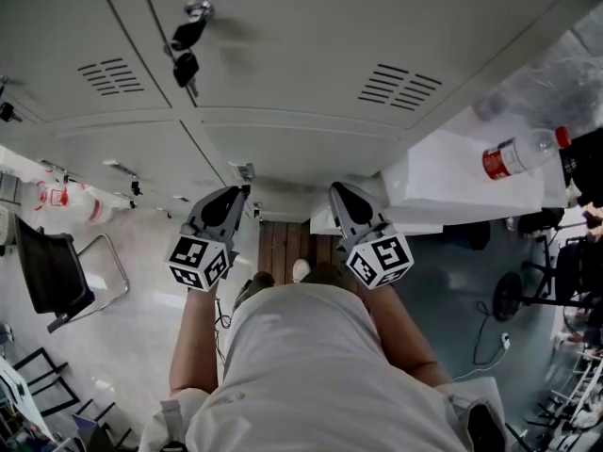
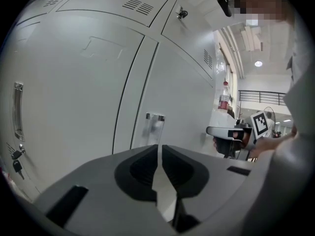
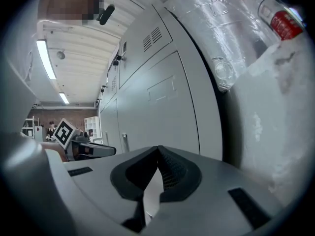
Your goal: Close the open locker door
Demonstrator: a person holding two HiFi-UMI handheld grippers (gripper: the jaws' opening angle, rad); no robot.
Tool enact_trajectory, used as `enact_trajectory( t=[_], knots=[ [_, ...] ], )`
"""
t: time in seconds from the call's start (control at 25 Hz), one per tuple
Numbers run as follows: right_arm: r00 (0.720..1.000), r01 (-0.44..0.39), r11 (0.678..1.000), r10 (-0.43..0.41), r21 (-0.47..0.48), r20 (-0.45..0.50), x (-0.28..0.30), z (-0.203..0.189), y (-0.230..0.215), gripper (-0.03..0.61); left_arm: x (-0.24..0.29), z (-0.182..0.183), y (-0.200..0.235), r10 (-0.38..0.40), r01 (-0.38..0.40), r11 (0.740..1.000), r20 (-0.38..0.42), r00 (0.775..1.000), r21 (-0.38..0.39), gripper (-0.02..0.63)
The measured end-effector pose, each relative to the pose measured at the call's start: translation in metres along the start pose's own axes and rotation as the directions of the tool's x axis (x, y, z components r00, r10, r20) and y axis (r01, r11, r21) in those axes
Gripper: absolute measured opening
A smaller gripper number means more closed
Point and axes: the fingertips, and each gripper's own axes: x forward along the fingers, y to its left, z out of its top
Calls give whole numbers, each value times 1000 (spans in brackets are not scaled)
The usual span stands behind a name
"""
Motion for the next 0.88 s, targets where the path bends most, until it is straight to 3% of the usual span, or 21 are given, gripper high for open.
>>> enact_trajectory(
  t=[0.4, 0.88],
  knots=[
    [999, 50, 999, -50, -2, 14, -41, -9, 6, 12, 6, 1, -45, -154, 153, 985, 10, 988, 76, 15],
    [996, 94, 994, -93, -52, 11, -79, -17, 9, 12, 11, 1, -89, -303, 299, 941, 3, 953, 156, 5]
  ],
)
